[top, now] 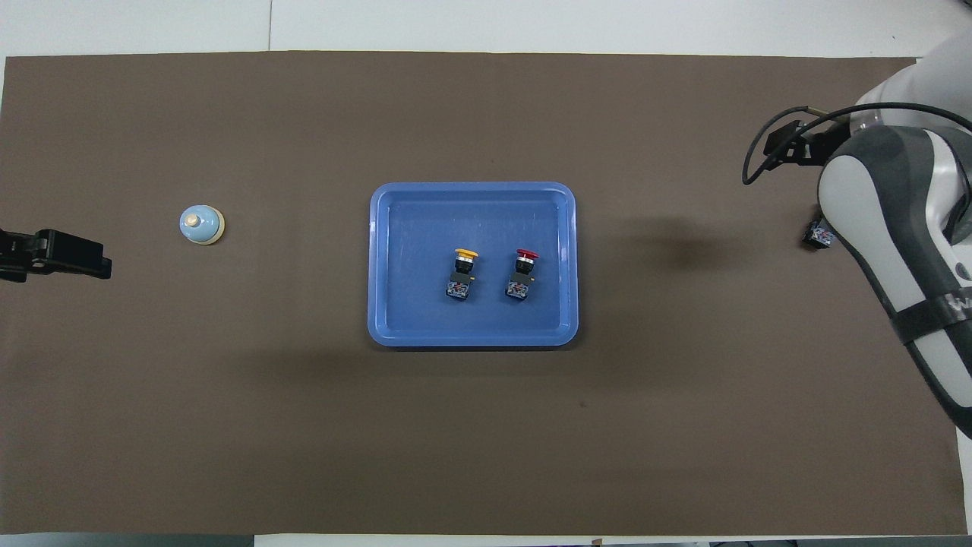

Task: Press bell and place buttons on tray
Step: 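Grasp the green-capped button with the right gripper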

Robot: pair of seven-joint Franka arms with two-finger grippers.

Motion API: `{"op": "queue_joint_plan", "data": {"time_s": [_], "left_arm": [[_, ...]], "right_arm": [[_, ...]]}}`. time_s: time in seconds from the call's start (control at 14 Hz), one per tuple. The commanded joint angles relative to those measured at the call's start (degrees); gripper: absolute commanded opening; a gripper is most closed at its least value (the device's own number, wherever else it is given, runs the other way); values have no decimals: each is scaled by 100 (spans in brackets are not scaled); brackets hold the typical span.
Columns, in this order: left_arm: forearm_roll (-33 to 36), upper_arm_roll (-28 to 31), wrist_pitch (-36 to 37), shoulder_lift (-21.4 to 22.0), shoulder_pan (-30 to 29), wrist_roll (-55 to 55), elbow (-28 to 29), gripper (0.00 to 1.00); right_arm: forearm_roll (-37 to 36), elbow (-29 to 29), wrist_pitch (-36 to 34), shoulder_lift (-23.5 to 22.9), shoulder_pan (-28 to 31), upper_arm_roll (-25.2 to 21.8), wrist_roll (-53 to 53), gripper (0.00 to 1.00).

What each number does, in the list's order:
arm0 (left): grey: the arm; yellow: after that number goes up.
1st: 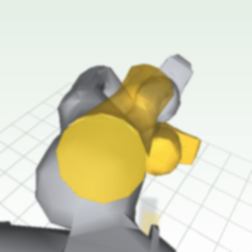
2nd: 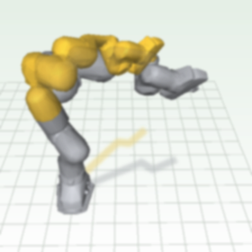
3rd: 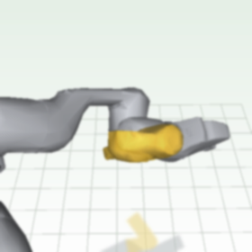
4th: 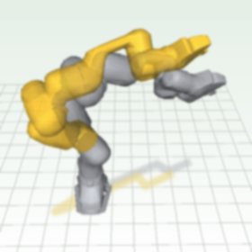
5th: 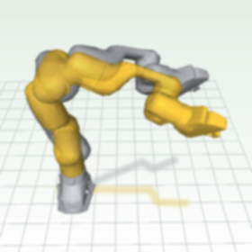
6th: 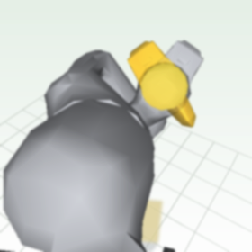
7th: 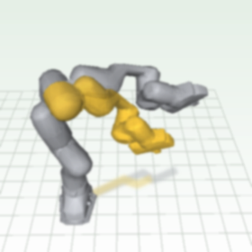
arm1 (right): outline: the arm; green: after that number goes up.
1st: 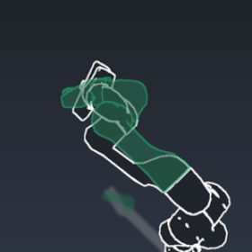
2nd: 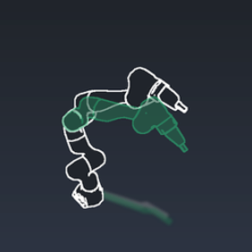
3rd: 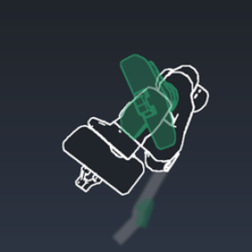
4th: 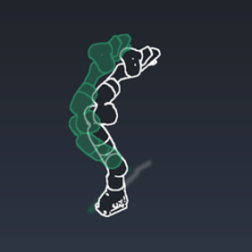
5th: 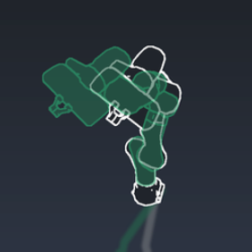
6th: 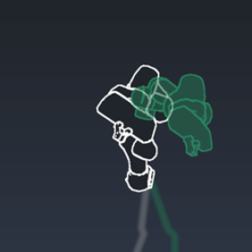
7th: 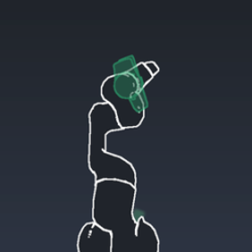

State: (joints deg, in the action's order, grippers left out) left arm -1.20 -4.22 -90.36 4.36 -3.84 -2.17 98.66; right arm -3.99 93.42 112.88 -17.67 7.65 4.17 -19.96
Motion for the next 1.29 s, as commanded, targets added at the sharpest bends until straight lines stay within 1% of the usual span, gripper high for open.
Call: {"op": "queue_joint_plan", "data": {"time_s": [0.0, 0.14, 0.36, 0.5, 0.93, 1.22], "left_arm": [[6, 1, 80, 3, -20, -38, -75, 100], [6, 1, 80, 3, -20, -38, -75, 100], [6, 1, 80, 4, -20, -38, -75, 100], [6, 1, 80, 3, -20, -38, -75, 100], [6, 1, 80, 3, -20, -38, -75, 100], [6, 1, 80, 3, -20, -38, -75, 100]], "right_arm": [[-110, 1210, 1056, 465, 473, 76, 466, 100], [-111, 1704, 1638, 545, 763, 84, 712, 100], [-111, 1829, 2025, 370, 1045, 84, 1003, 100], [-111, 1838, 2237, 151, 1063, 84, 951, 100], [-102, 1917, 2738, -210, 1116, 84, 950, 100], [-67, 2197, 3046, -220, 1186, 93, 942, 100]]}}
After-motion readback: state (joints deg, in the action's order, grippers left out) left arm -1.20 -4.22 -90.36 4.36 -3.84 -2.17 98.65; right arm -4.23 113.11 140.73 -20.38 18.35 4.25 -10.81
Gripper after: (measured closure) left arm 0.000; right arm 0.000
